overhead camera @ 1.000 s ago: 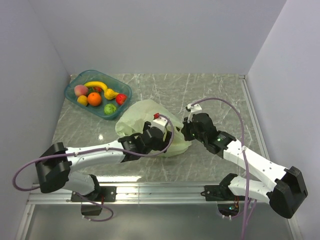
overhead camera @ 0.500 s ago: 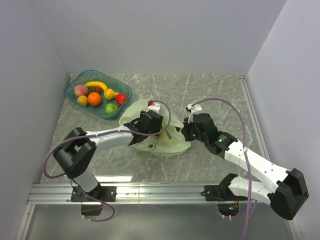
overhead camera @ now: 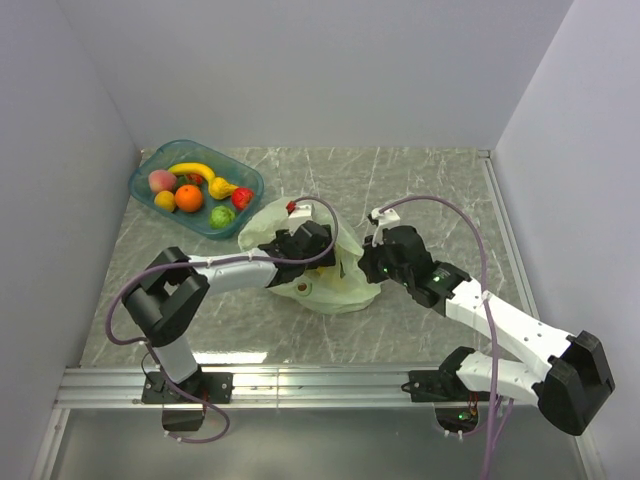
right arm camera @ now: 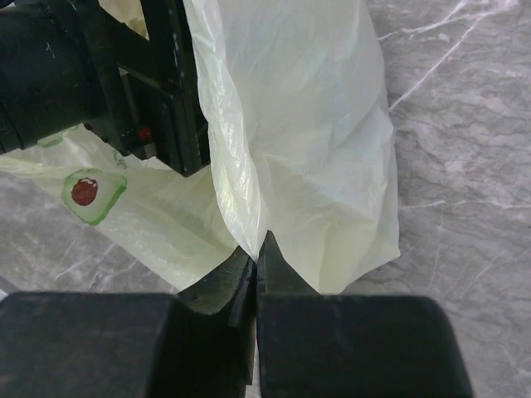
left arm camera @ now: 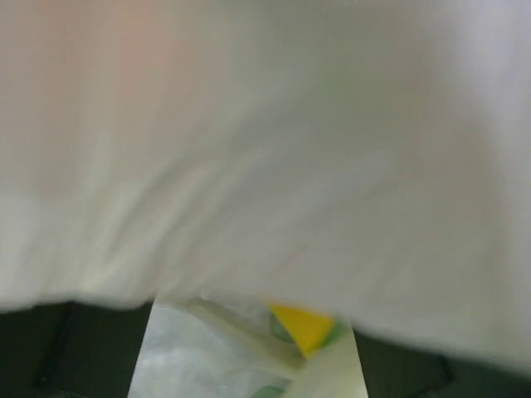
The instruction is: Untie the knot of the plastic bag and take out the fruit
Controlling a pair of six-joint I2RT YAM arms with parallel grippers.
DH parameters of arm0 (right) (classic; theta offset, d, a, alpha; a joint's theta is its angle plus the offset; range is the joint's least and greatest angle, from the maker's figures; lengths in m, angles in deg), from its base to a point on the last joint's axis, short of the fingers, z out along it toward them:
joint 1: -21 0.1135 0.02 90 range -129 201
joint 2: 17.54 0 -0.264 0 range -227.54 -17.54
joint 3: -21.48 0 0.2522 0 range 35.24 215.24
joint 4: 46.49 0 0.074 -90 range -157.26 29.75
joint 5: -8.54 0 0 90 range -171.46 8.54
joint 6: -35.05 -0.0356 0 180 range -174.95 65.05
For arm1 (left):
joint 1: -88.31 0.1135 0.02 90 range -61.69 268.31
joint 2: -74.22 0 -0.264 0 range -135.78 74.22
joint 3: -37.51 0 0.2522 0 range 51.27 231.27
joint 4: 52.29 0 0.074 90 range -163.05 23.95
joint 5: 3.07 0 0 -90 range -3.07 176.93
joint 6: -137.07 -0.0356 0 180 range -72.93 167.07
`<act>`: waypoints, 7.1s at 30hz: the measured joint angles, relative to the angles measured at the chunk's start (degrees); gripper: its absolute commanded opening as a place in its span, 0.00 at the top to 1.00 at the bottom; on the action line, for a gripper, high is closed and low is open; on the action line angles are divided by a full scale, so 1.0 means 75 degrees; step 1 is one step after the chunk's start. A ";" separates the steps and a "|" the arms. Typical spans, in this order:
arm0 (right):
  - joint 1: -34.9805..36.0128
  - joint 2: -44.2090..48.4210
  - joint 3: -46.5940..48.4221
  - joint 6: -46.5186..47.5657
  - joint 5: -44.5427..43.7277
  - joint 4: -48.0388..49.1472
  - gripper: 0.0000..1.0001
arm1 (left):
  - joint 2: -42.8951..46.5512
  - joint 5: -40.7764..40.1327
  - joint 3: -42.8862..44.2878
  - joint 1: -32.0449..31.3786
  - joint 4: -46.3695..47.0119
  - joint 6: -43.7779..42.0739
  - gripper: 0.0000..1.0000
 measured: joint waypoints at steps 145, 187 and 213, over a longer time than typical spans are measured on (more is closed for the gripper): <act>0.0099 0.0895 -0.0632 -0.0612 -0.1116 0.0259 1.00 | 0.3978 0.0909 -0.1014 -0.1740 -0.0446 -0.0641 0.09; 0.0099 0.0012 -0.0691 -0.1105 0.0796 0.0941 1.00 | -0.1457 -0.1944 0.0673 -0.0385 0.1781 -0.1253 0.08; 0.0099 -0.0099 -0.0688 -0.0968 -0.0393 0.0702 1.00 | 0.2087 0.0157 -0.0766 -0.0356 0.0950 -0.1160 0.55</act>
